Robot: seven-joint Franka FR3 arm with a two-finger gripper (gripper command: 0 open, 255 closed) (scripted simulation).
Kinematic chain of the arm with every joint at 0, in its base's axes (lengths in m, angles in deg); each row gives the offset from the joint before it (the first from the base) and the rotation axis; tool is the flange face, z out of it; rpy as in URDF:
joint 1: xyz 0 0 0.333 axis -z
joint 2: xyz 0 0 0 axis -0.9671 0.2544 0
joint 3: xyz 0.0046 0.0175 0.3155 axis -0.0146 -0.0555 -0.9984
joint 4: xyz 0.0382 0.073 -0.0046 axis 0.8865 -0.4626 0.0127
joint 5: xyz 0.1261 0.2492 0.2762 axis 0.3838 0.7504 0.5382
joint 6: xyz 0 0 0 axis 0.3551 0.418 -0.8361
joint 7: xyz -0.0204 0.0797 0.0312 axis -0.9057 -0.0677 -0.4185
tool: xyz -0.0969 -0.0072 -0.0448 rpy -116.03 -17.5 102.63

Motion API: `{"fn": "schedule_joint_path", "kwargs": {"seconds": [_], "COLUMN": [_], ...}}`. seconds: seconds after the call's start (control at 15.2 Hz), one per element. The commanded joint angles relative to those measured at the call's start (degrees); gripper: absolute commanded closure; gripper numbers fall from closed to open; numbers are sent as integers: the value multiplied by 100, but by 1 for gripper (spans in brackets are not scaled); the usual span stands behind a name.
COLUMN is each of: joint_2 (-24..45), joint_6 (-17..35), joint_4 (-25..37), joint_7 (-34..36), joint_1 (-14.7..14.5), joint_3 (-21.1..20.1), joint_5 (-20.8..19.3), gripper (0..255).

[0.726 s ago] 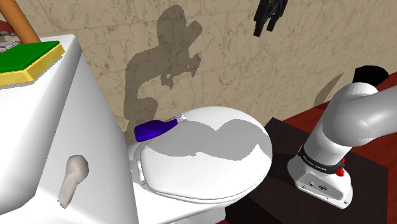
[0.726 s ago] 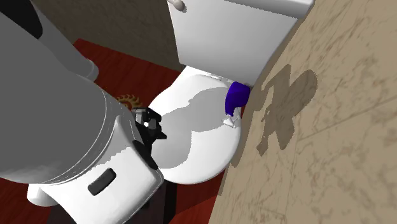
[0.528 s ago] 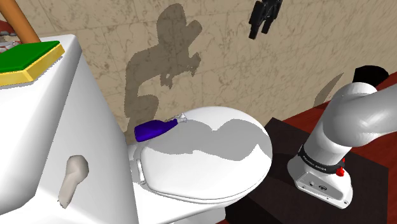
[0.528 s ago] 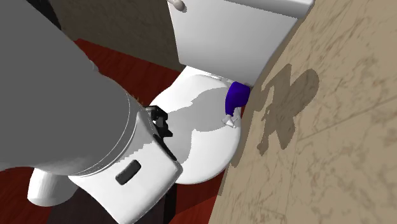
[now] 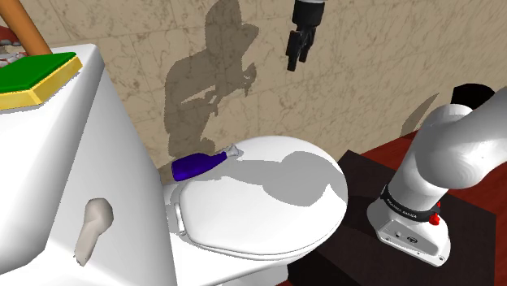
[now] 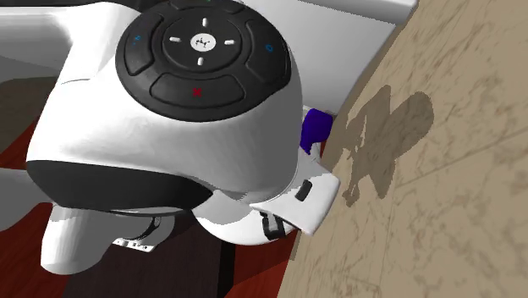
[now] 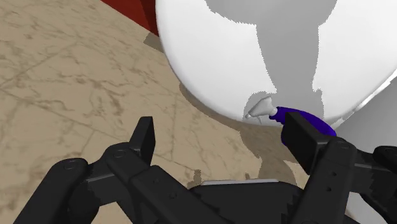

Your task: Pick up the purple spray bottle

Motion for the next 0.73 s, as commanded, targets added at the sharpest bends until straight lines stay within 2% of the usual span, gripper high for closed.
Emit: {"fn": "schedule_joint_path", "kwargs": {"seconds": [0.0,0.66], "joint_2": [358,2231], "joint_6": [186,928], "joint_4": [86,754], "joint_7": [-237,-1252], "joint_1": [-120,-659], "joint_3": [12,-151], "joint_5": [46,333], "gripper": [0,0]}}
